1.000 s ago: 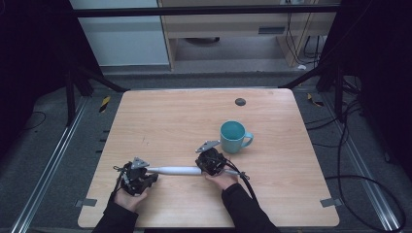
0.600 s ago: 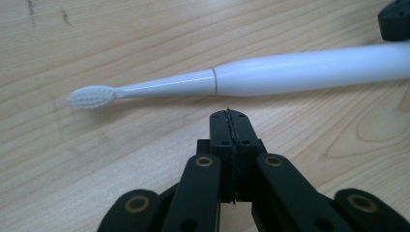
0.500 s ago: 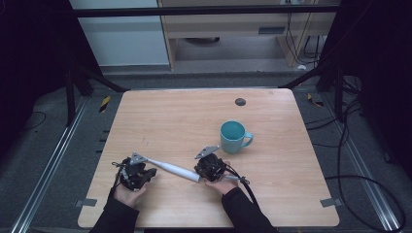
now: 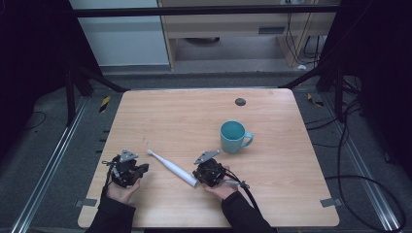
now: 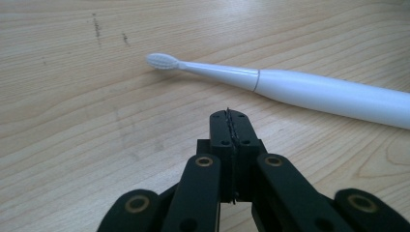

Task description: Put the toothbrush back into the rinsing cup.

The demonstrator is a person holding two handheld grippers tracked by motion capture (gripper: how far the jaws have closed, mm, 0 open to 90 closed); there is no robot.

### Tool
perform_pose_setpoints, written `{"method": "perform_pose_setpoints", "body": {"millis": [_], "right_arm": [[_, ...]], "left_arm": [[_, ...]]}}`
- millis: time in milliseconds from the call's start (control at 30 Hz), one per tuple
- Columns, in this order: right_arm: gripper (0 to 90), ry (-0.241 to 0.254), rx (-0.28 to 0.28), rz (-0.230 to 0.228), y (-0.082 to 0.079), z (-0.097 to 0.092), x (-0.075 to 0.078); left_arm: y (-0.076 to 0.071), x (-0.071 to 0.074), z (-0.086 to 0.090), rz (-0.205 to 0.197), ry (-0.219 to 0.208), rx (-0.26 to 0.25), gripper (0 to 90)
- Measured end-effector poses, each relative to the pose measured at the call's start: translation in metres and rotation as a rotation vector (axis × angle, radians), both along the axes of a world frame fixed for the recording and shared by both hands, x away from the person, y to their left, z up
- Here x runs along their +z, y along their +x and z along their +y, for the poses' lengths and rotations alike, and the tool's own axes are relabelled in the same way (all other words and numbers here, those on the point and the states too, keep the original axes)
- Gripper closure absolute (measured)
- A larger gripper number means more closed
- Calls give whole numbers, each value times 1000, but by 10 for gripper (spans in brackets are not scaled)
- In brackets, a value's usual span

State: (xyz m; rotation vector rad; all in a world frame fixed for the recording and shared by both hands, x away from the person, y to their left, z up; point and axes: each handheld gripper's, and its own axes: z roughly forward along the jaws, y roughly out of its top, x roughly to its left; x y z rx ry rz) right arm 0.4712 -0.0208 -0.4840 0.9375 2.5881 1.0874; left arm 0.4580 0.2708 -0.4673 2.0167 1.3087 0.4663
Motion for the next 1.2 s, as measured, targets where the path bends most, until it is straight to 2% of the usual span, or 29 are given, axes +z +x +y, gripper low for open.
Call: {"method": "perform_pose_setpoints", "body": {"millis": [200, 400, 467, 567, 700, 733, 1000, 1200], "right_arm": [[890, 10, -16, -7, -1, -2, 5], [724, 11, -7, -22, -4, 0, 15], [672, -1, 9, -12, -5, 4, 19], [639, -23, 33, -14, -6, 11, 21], [598, -43, 53, 16, -7, 22, 18], [589, -65, 49, 23, -6, 25, 15], [586, -106, 40, 63, -1, 32, 7], [626, -124, 48, 68, -1, 34, 2]], "left_arm": [[-1, 3, 12, -22, 10, 28, 900], [-1, 0, 24, -36, 32, 83, 882], [-1, -1, 28, -35, 24, 93, 848], [-1, -1, 30, -37, 29, 103, 830], [0, -2, 31, -36, 39, 113, 810], [0, -2, 31, -37, 40, 113, 808], [0, -2, 31, -33, 46, 112, 808], [0, -2, 31, -32, 47, 112, 809]]}}
